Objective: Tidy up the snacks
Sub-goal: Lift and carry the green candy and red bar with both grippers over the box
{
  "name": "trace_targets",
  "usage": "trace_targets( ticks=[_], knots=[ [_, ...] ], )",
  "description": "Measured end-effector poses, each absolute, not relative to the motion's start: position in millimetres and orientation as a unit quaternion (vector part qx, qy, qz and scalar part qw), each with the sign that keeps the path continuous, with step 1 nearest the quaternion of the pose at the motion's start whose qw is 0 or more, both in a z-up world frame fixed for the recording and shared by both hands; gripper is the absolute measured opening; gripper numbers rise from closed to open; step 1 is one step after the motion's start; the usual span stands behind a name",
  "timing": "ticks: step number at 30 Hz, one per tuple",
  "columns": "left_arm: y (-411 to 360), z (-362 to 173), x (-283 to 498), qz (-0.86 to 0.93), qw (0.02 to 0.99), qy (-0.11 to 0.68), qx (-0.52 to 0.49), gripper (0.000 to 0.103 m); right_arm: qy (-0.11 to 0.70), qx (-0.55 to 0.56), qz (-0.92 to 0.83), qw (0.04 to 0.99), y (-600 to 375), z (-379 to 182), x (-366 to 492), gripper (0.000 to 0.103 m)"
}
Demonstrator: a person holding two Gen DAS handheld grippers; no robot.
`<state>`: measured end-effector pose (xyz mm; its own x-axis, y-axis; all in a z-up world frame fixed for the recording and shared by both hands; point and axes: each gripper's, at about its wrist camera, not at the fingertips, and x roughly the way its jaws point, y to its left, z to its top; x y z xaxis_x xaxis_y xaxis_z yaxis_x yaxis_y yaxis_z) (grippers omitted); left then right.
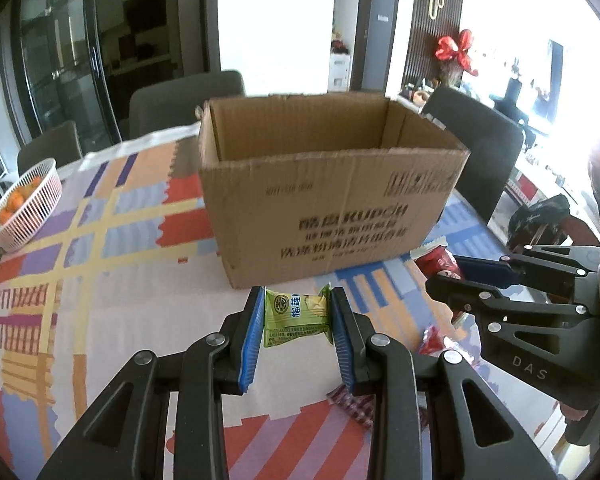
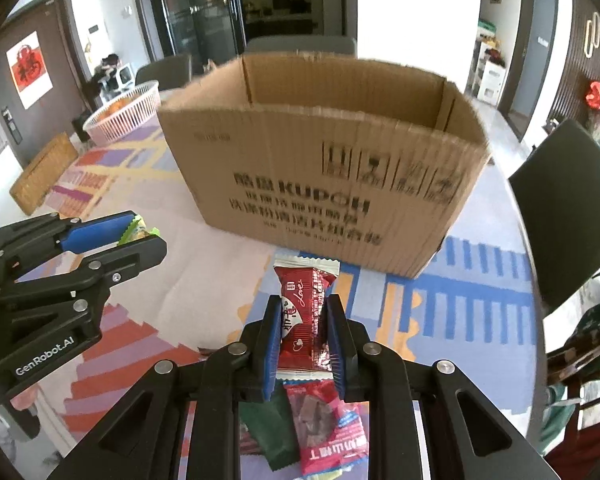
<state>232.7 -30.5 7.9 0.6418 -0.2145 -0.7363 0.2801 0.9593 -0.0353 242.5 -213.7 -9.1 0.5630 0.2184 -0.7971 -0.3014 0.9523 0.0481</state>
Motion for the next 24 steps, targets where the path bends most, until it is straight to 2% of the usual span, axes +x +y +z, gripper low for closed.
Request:
trace_targets(
  ticks=[24],
  knots=[
    [-41.1, 97.3, 249.1, -0.132, 0.943, 0.303, 0.046, 0.033, 0.340, -0.008, 0.145, 0.929, -223.9, 86.0, 251.9, 0.023]
  ],
)
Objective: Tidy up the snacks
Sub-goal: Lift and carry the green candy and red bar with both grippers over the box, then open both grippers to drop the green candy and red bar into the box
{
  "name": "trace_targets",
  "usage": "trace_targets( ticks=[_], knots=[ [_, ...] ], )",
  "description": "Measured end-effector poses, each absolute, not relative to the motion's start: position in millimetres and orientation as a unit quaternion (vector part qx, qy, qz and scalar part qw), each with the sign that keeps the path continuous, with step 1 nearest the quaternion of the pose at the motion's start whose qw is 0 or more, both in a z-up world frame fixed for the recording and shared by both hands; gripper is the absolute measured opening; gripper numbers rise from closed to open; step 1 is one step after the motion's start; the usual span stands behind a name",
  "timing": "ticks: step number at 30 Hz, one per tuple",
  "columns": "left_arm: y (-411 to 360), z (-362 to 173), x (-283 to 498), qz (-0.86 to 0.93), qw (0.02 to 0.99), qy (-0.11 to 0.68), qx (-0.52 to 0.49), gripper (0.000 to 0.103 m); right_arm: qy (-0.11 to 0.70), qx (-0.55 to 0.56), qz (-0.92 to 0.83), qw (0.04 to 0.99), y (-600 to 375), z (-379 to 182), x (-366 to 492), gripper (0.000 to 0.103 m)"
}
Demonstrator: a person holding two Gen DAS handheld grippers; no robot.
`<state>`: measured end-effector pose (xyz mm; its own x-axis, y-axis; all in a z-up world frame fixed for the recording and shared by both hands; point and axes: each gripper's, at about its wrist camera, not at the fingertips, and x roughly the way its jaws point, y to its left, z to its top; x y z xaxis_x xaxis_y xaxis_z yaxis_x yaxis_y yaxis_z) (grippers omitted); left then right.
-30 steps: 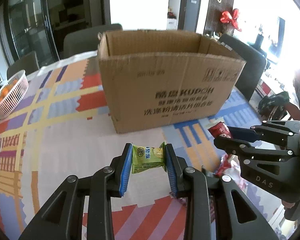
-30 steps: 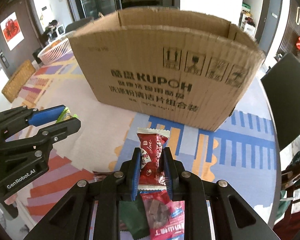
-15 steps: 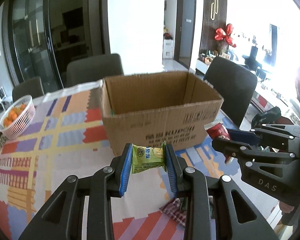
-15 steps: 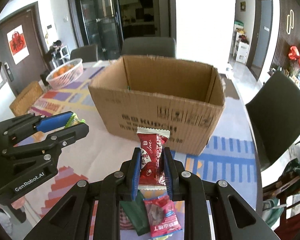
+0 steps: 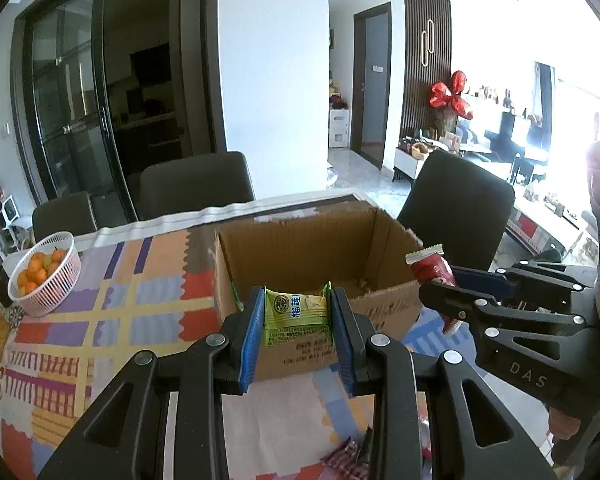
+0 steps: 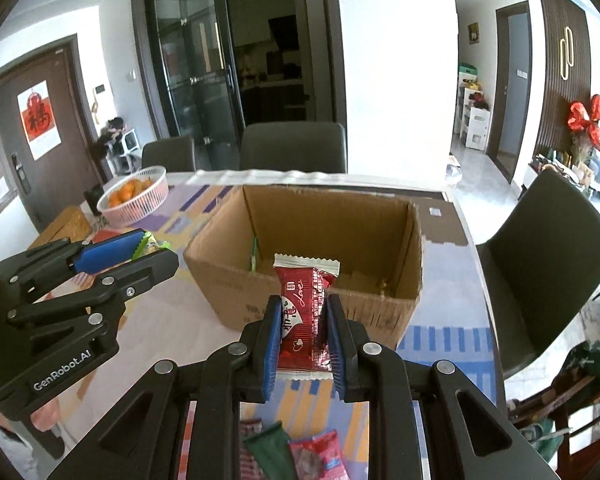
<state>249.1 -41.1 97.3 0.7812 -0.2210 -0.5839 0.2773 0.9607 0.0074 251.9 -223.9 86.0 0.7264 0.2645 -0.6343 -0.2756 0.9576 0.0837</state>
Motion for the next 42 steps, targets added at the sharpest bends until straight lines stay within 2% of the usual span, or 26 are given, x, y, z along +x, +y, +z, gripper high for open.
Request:
trace_targets(
  ticks=[13, 24, 28, 29, 30, 31, 32, 37, 42],
  knots=[
    [-42.4, 109.7, 289.5, -0.137, 0.941, 0.307, 0.043, 0.033, 0.332, -0.010, 0.142, 0.932, -226.7, 102.2, 279.0, 0.023],
    [-46.6, 99.5, 333.7, -0.132, 0.931, 0.339, 0.040, 0.033, 0.346, -0.030, 0.128, 0.929, -223.7, 99.9, 319.6, 0.023],
    [-49.3, 93.9, 346.0, -0.125, 0.927, 0.350, 0.045, 0.037, 0.354, -0.031, 0.124, 0.927, -221.8, 96.1, 331.7, 0.023],
    [-49.7, 92.5, 347.2, -0.121, 0.927, 0.352, 0.047, 0.041, 0.354, -0.028, 0.121, 0.927, -221.8, 95.0, 334.8, 0.024],
    [-49.0, 92.0, 347.8, -0.120, 0.927, 0.353, 0.047, 0.045, 0.356, -0.025, 0.118, 0.927, -222.5, 93.2, 338.0, 0.025],
    [-48.3, 91.9, 346.0, -0.117, 0.928, 0.351, 0.048, 0.053, 0.359, -0.023, 0.117, 0.926, -223.9, 92.3, 338.7, 0.027],
    [-48.2, 92.5, 341.7, -0.115, 0.930, 0.346, 0.053, 0.059, 0.361, -0.020, 0.118, 0.925, -225.1, 91.3, 339.1, 0.035],
    [-45.6, 95.7, 320.9, -0.101, 0.936, 0.330, 0.068, 0.066, 0.347, -0.028, 0.107, 0.931, -227.8, 89.5, 324.4, 0.048],
    [-40.3, 99.0, 292.9, -0.111, 0.939, 0.319, 0.065, 0.069, 0.327, -0.024, 0.101, 0.939, -233.9, 92.8, 297.1, 0.059]
  ],
)
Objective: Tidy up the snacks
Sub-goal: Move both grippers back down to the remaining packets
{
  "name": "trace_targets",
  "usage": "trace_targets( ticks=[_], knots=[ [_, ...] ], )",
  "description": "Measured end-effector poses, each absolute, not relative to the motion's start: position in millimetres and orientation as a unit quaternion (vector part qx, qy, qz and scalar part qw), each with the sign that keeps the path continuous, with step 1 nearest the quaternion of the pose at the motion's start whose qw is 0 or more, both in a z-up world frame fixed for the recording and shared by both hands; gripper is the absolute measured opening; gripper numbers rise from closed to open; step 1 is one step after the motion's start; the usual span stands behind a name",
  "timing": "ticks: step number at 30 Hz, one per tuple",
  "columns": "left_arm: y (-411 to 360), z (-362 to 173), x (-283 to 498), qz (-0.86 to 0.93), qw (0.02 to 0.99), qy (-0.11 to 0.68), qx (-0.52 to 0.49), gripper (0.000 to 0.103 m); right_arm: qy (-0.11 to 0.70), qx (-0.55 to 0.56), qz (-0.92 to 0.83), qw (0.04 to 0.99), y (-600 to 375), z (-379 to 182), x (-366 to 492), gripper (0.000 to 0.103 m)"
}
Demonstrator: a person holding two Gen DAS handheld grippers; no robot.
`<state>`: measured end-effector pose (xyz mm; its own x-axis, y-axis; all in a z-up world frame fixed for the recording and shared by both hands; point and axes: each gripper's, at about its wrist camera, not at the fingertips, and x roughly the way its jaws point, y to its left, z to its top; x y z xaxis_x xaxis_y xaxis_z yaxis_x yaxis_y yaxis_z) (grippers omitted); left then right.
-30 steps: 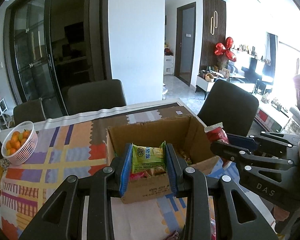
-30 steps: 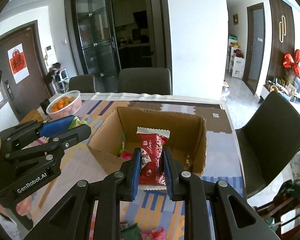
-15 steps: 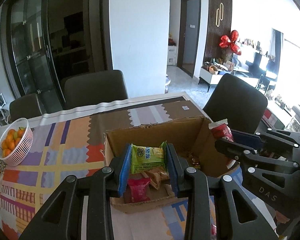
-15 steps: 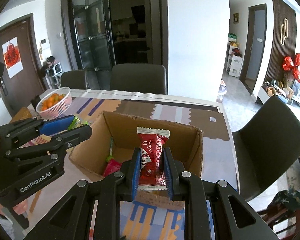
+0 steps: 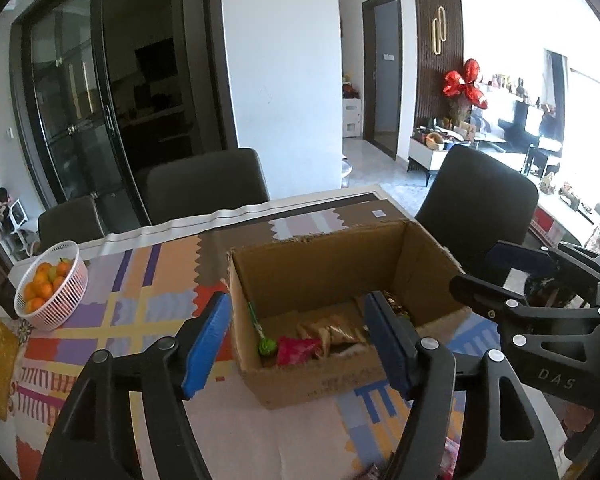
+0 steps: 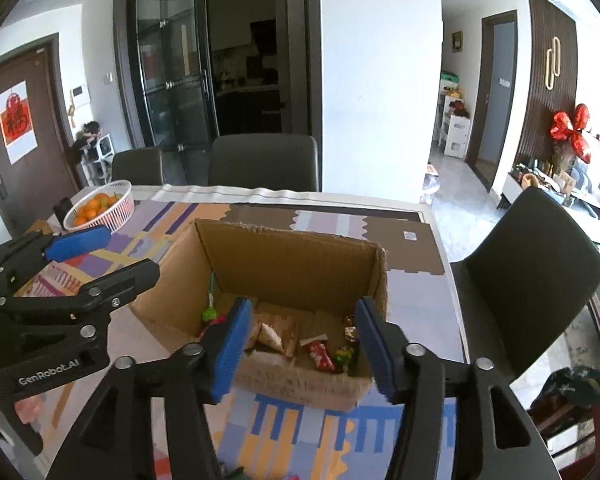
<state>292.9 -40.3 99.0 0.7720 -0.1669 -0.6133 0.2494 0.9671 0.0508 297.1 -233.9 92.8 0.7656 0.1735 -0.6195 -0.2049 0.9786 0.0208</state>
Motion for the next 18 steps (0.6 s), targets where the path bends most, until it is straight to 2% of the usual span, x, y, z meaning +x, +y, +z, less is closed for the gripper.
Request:
trace_targets(
  ticks=[7, 18],
  knots=[
    [-44.9, 102.8, 252.4, -0.123, 0.942, 0.303, 0.070, 0.076, 0.302, -0.027, 0.096, 0.948, -241.8, 98.1, 253.2, 0.068],
    [-52.6, 83.6, 195.6, -0.141, 0.938, 0.307, 0.076, 0.077, 0.313, -0.043, 0.108, 0.943, -246.6, 80.2, 199.9, 0.068]
  ],
)
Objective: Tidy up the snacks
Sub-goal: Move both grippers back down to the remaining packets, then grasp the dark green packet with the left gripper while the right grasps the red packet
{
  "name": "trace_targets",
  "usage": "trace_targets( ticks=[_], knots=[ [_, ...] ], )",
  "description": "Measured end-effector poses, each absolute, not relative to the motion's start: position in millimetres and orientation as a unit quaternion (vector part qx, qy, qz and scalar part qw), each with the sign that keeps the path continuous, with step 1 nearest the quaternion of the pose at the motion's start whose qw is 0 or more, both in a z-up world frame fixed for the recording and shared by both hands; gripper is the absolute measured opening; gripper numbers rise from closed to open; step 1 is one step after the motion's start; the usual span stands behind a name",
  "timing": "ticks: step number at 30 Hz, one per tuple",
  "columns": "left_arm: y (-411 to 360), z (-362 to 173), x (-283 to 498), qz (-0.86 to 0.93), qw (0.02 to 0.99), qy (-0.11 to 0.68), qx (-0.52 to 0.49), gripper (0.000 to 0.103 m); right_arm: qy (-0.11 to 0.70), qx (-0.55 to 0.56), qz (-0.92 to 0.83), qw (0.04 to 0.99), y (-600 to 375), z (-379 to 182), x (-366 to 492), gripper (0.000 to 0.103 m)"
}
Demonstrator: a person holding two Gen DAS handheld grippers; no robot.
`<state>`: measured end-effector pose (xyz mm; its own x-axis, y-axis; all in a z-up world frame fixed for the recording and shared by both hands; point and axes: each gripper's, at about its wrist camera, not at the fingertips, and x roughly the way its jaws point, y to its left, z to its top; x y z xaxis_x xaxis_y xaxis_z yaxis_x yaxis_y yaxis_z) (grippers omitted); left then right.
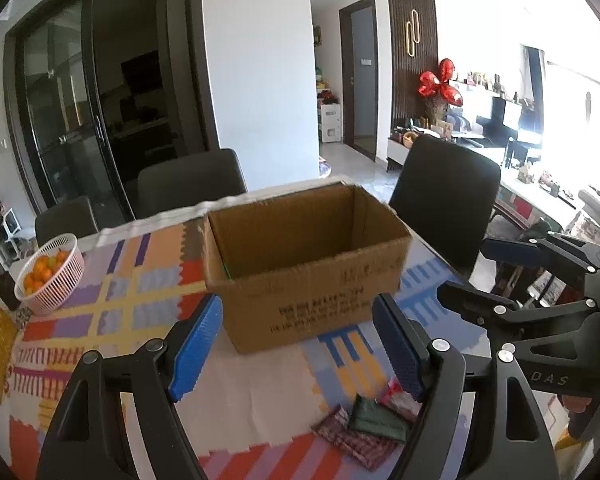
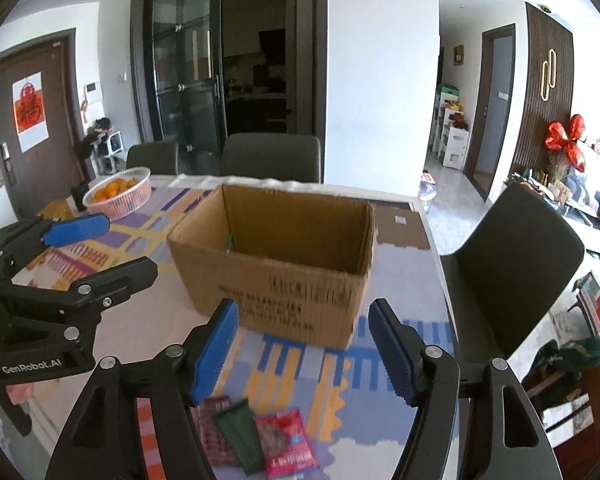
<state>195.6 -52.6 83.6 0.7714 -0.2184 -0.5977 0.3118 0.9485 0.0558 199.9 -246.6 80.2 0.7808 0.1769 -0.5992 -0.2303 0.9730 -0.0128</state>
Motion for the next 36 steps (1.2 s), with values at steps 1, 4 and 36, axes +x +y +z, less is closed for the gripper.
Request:
trace_targets(
  ticks=[1, 4, 36],
  knots=[
    [-53.2, 79.7, 191.5, -0.143, 0.937, 0.311, 0.076, 0.077, 0.316, -0.045, 0.108, 0.942, -246.8, 77.4, 195.3, 0.068],
    [-54.9, 69.1, 180.7, -0.148, 0.932, 0.322, 0.076, 0.077, 0.324, -0.056, 0.110, 0.938, -247.5, 68.6, 186.0, 0.068],
    [-56.3, -65.9, 183.4, -0.208, 0.866, 0.450, 0.064, 0.045, 0.473, -0.072, 0.099, 0.873, -242.7, -53.2, 172.0, 0.068]
  ],
)
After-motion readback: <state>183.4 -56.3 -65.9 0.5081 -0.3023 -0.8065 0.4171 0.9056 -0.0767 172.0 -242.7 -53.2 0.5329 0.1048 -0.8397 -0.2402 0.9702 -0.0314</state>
